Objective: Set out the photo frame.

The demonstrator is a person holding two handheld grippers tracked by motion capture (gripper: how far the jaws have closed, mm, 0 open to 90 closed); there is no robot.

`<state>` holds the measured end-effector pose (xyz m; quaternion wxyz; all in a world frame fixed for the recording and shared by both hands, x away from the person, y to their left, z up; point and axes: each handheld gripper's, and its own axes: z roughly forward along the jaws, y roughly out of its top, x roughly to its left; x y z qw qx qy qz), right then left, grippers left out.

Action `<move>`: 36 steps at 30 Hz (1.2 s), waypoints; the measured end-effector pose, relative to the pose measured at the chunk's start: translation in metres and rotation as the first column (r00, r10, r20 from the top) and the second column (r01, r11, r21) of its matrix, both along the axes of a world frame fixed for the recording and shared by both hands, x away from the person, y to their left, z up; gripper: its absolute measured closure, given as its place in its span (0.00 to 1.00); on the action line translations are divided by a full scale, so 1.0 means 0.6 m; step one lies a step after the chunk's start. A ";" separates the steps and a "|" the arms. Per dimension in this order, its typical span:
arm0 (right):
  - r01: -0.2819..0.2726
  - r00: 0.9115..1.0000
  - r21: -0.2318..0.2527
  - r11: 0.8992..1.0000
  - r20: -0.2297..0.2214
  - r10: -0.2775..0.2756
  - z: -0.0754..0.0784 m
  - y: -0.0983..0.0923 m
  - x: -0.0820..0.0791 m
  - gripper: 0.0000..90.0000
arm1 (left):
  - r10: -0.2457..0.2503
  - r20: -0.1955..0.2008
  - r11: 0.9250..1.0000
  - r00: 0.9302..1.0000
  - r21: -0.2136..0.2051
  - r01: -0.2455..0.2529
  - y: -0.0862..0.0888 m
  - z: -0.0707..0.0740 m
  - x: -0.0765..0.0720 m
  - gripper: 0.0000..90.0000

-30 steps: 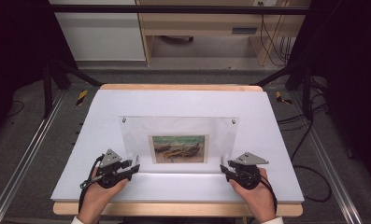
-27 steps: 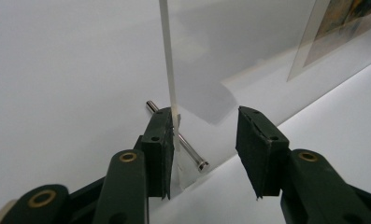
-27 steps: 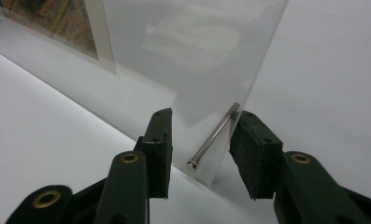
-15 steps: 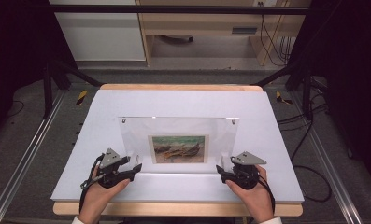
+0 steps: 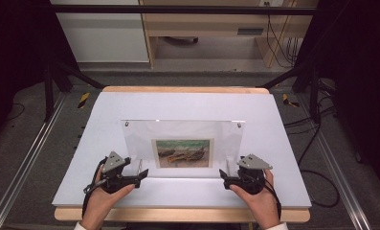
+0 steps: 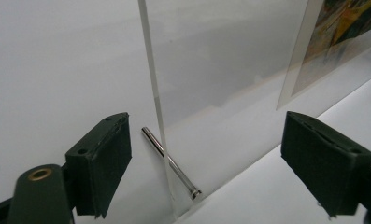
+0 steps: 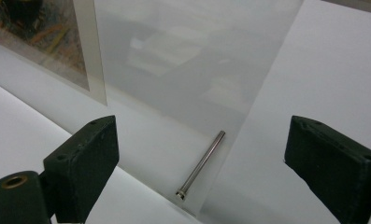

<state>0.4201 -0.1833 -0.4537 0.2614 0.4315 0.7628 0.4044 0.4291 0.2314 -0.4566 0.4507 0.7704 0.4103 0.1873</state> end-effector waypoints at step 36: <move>0.080 0.988 0.021 0.997 0.128 -0.082 0.031 -0.053 -0.072 0.07 | 0.057 0.102 0.994 0.993 -0.095 -0.047 0.057 0.028 -0.038 0.10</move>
